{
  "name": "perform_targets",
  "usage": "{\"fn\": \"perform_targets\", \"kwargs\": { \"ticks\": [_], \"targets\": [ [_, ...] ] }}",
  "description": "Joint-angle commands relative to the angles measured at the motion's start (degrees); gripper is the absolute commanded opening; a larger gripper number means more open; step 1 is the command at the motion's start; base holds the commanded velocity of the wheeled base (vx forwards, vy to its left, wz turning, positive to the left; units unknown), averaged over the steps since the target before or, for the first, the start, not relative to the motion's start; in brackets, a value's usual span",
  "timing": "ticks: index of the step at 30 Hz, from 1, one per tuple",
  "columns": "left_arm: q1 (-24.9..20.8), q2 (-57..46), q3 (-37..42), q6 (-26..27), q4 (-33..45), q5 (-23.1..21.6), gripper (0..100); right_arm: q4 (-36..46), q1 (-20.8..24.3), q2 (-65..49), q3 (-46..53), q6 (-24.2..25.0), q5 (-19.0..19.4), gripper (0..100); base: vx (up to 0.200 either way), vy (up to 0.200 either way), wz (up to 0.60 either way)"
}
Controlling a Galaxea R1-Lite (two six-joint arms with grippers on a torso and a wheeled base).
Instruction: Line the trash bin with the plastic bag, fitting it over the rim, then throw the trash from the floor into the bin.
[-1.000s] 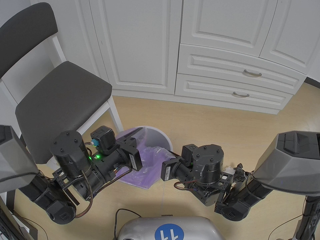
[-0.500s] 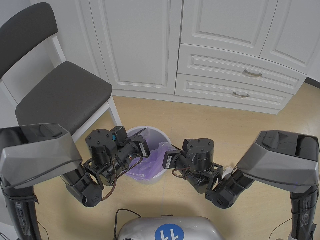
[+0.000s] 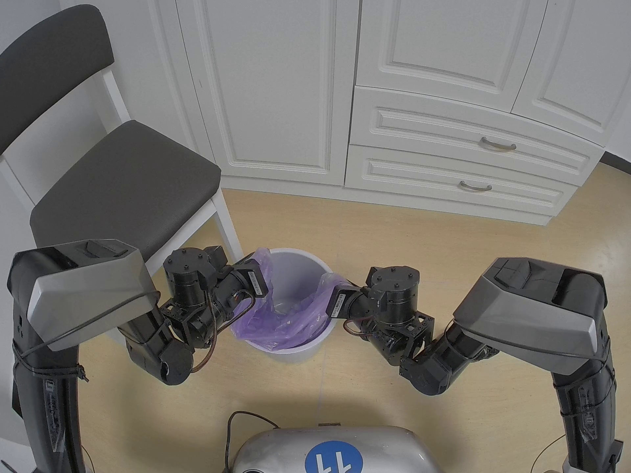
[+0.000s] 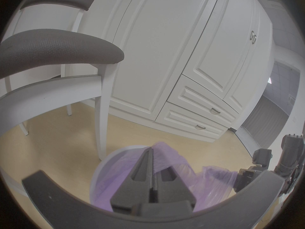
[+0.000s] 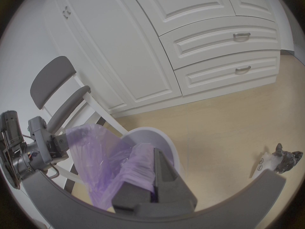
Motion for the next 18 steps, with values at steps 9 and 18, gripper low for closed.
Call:
{"fn": "perform_targets", "kwargs": {
  "ticks": [9, 18],
  "targets": [
    [0.89, -3.28, 0.53, 0.17, 3.68, 0.17, 0, 0.13, -6.14, 6.07, -3.93, 0.78, 3.86, 0, 0.000, 0.000, 0.00],
    [0.98, -2.84, 0.62, 0.61, 3.95, 0.26, 0, 0.13, -6.23, 4.58, -3.14, 1.57, 4.21, 0, 0.000, 0.000, 0.00]
  ]
}}
